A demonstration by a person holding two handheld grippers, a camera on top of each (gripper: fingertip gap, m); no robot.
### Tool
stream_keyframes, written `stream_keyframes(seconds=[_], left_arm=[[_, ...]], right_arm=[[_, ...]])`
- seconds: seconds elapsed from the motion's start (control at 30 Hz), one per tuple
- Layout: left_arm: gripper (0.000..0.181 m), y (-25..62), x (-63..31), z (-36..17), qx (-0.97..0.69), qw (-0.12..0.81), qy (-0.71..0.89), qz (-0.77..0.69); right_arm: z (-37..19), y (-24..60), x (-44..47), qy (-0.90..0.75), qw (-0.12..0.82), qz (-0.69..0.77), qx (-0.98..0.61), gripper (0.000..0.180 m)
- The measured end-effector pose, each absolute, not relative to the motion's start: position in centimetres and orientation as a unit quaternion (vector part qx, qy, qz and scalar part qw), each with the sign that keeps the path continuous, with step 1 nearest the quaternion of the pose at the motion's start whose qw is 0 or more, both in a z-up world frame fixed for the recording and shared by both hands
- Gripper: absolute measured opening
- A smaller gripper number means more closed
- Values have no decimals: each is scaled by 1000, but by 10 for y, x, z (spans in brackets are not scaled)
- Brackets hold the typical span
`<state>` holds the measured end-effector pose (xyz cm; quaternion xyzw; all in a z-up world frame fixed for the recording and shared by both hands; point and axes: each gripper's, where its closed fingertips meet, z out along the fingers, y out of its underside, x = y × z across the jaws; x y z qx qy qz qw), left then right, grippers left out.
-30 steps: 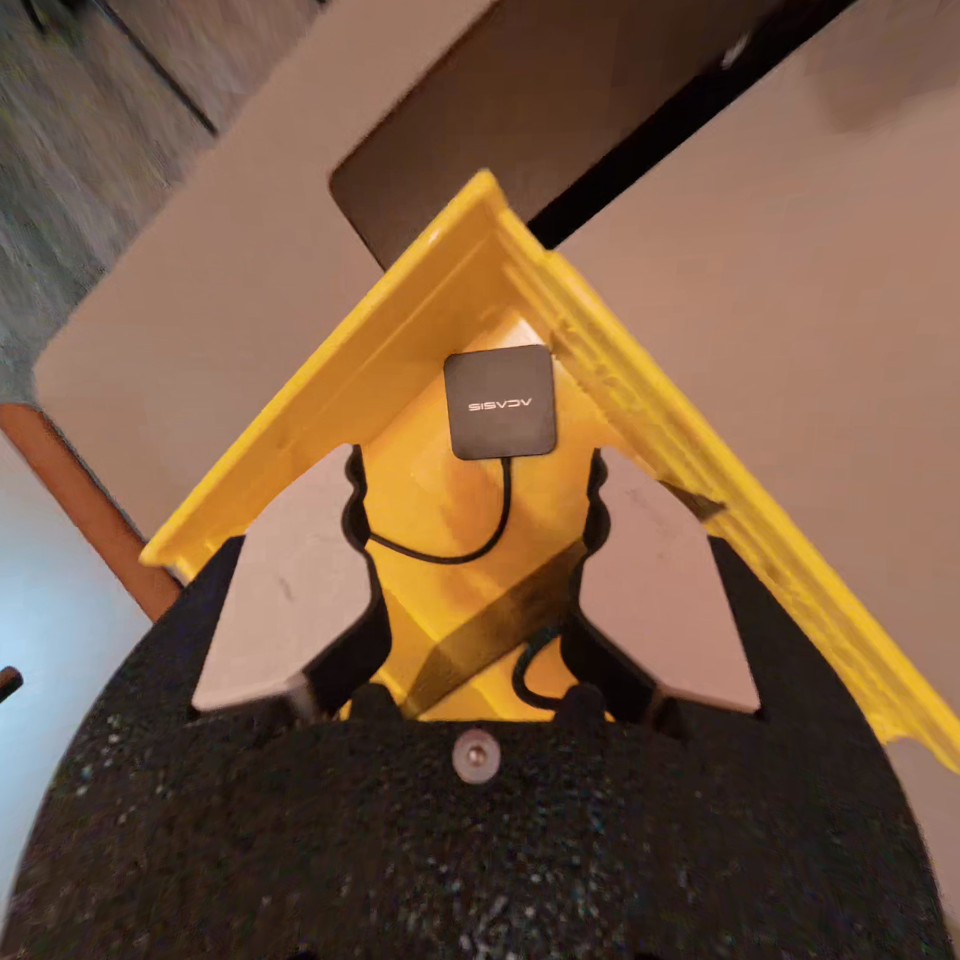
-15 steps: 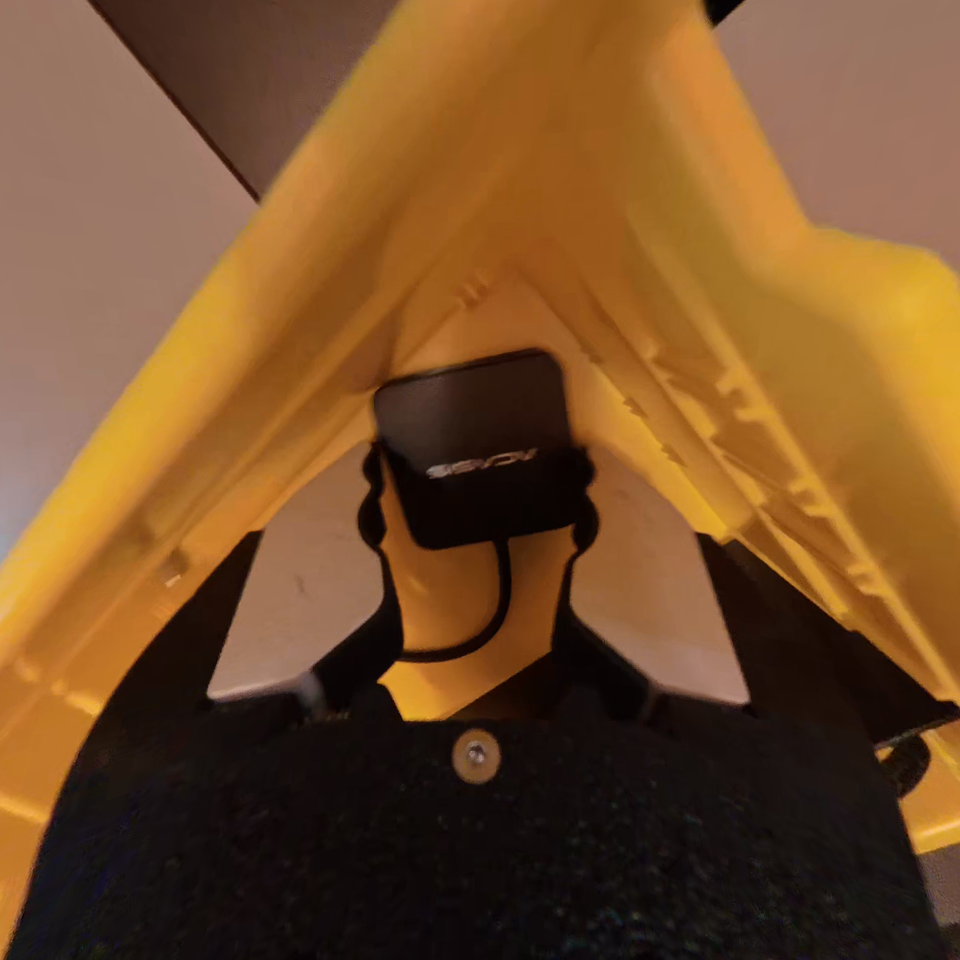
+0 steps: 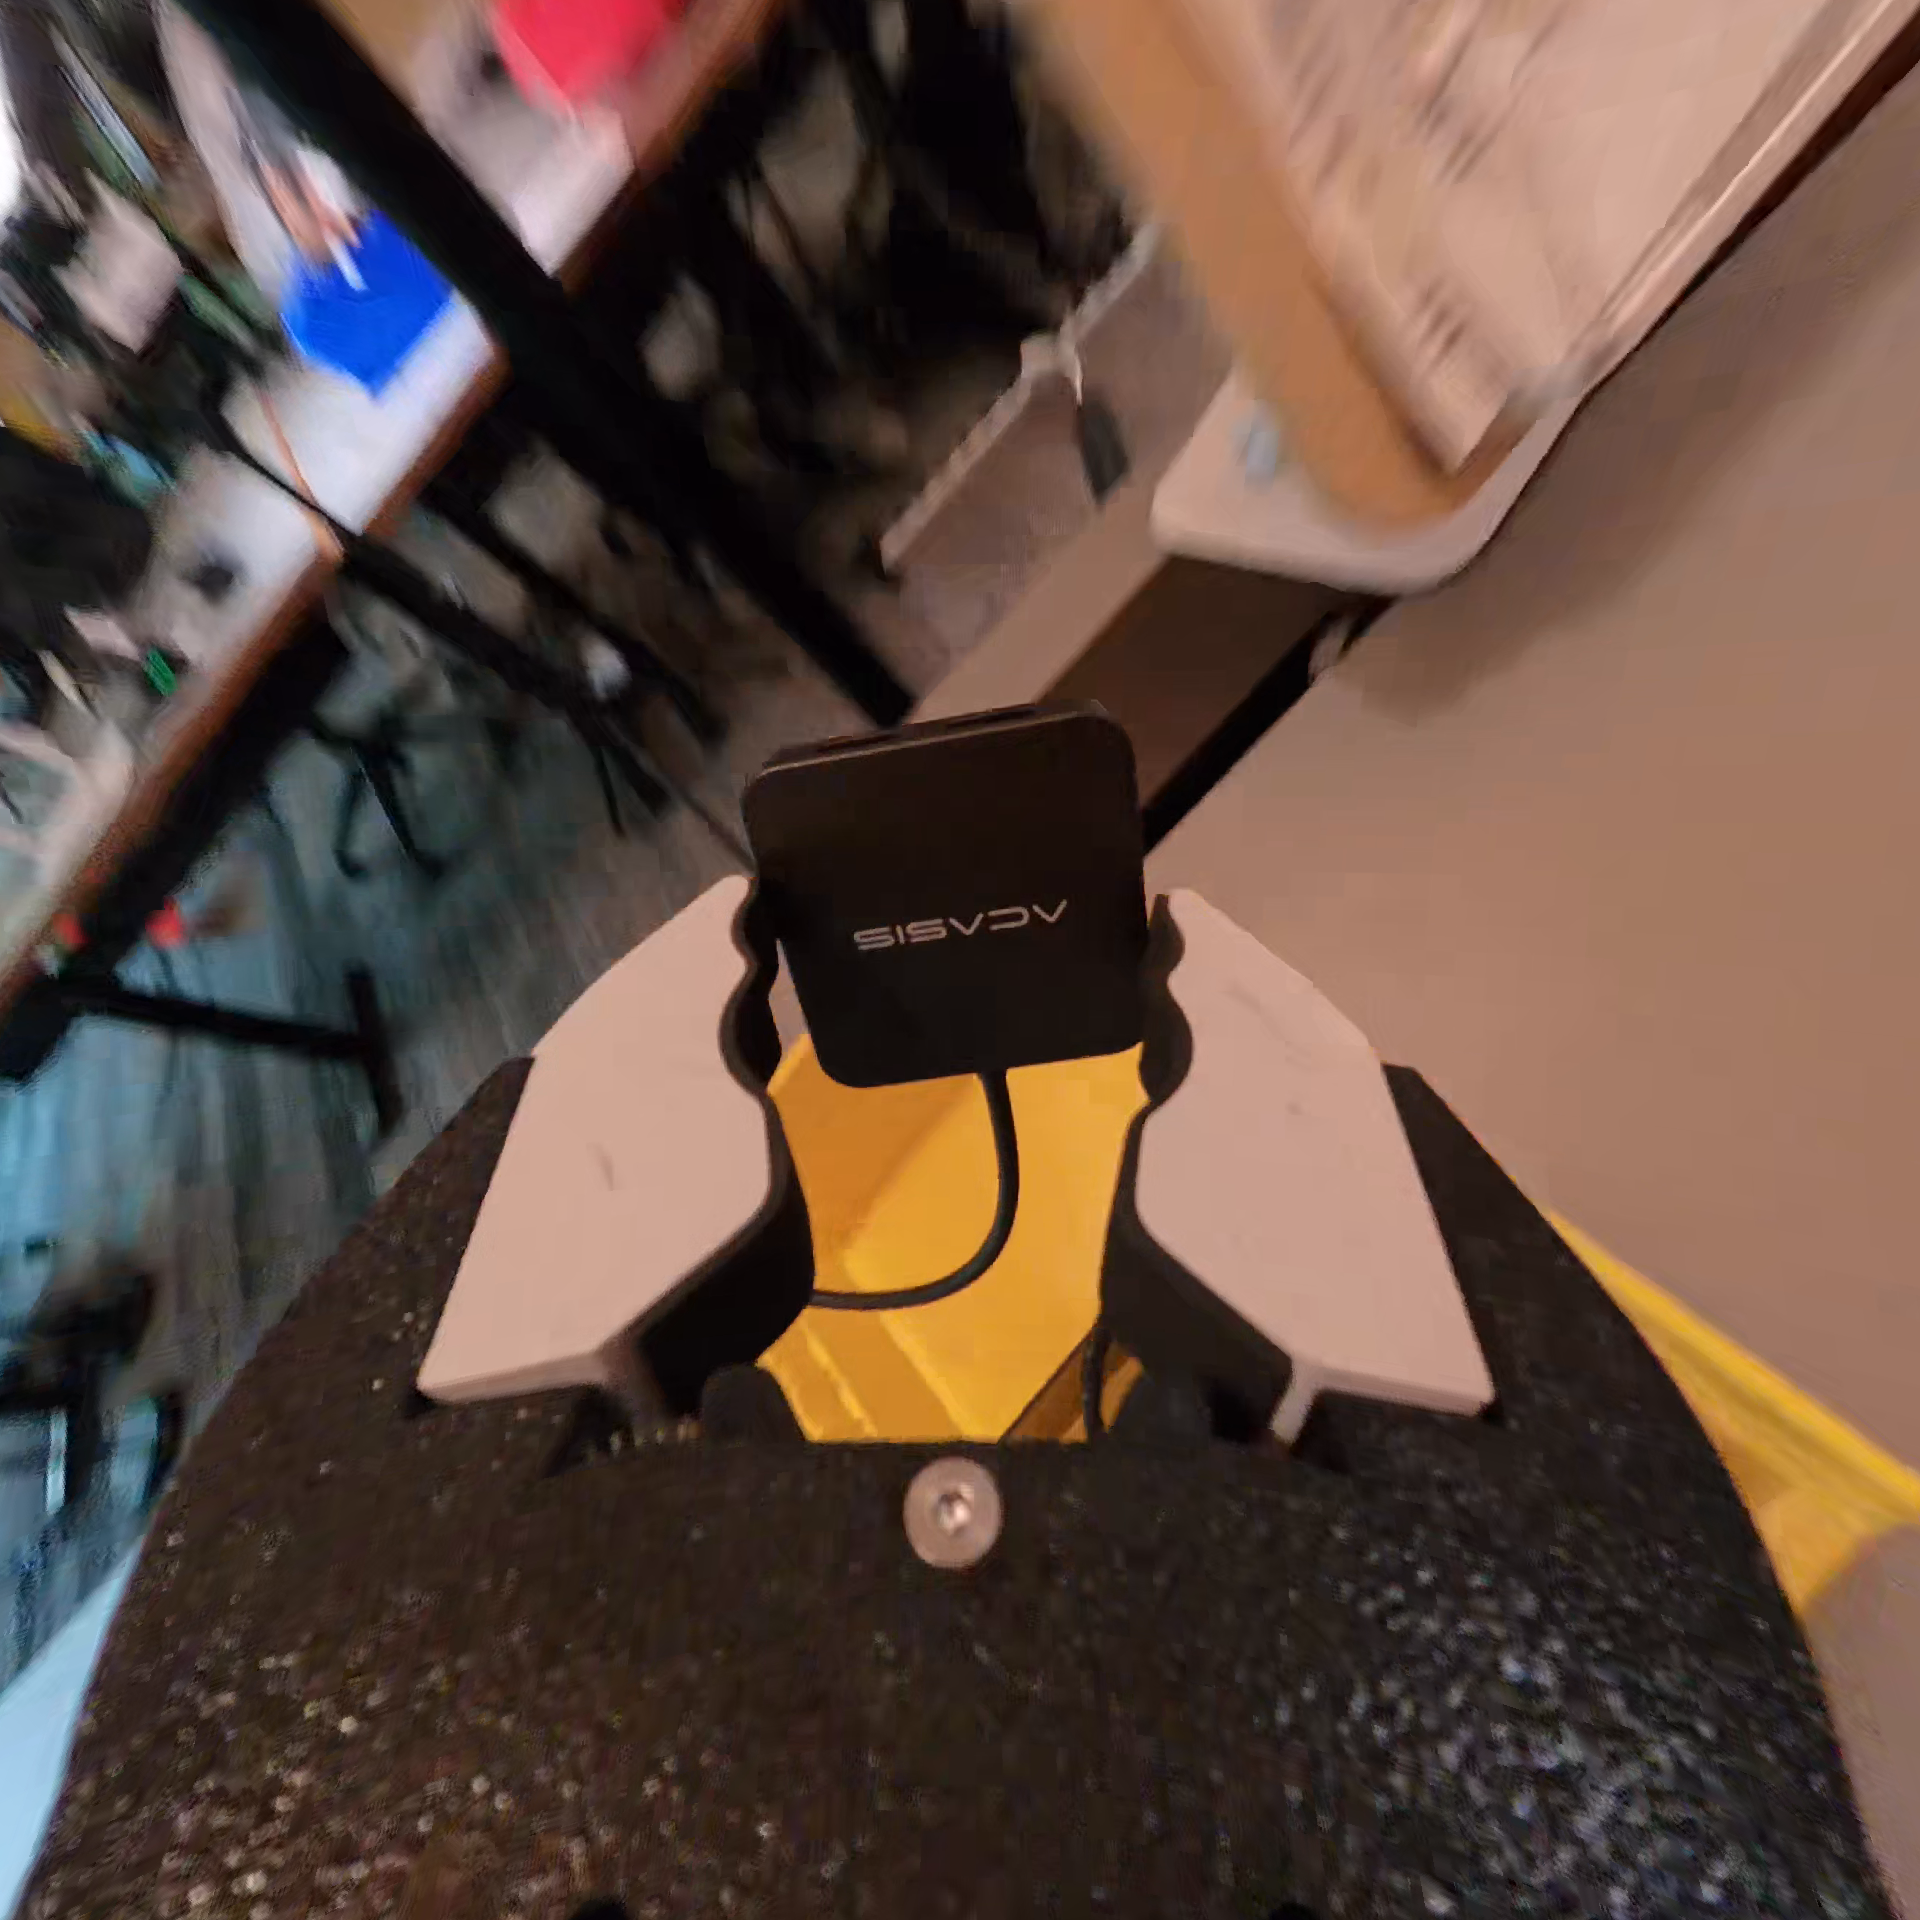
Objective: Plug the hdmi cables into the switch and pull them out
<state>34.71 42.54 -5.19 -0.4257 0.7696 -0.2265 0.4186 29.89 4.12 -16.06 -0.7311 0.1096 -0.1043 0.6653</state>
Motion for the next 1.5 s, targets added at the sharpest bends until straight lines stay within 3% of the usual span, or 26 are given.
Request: stream_keyframes(seconds=[0.03,0.2,0.33,0.5,0.6,0.7,0.83,0.9,1.03,1.17,1.3,1.5], left_arm=[[68,406,336,-29,-400,443,761,-254],[68,286,276,12,-281,473,760,-346],[68,193,248,-26,-210,460,779,-371],[68,119,246,-97,-117,563,779,-248],[68,87,250,-129,-71,603,769,-200],[68,71,253,-137,-70,613,756,-218],[63,60,247,-132,-38,618,740,-263],[58,56,234,-129,-47,566,751,-337],[43,57,205,-105,-140,370,737,-548],[35,64,190,-101,-182,236,742,-600],[38,65,191,-135,-176,219,788,-548],[15,58,187,-156,-189,157,803,-543]], right_arm=[[-157,43,294,104,672,-97,-727,84],[-130,52,273,86,719,-63,-687,88],[-109,54,254,66,754,-29,-653,87],[-103,57,240,54,759,1,-649,76],[-115,60,240,52,744,11,-666,62],[-136,64,232,9,718,16,-696,19],[-134,56,236,-9,723,39,-690,14],[-129,45,233,-38,737,65,-672,14],[-130,28,230,-66,729,112,-672,14],[-143,28,214,-109,689,122,-706,14],[-151,36,196,-145,663,126,-723,15],[-153,47,187,-152,661,123,-725,14]])
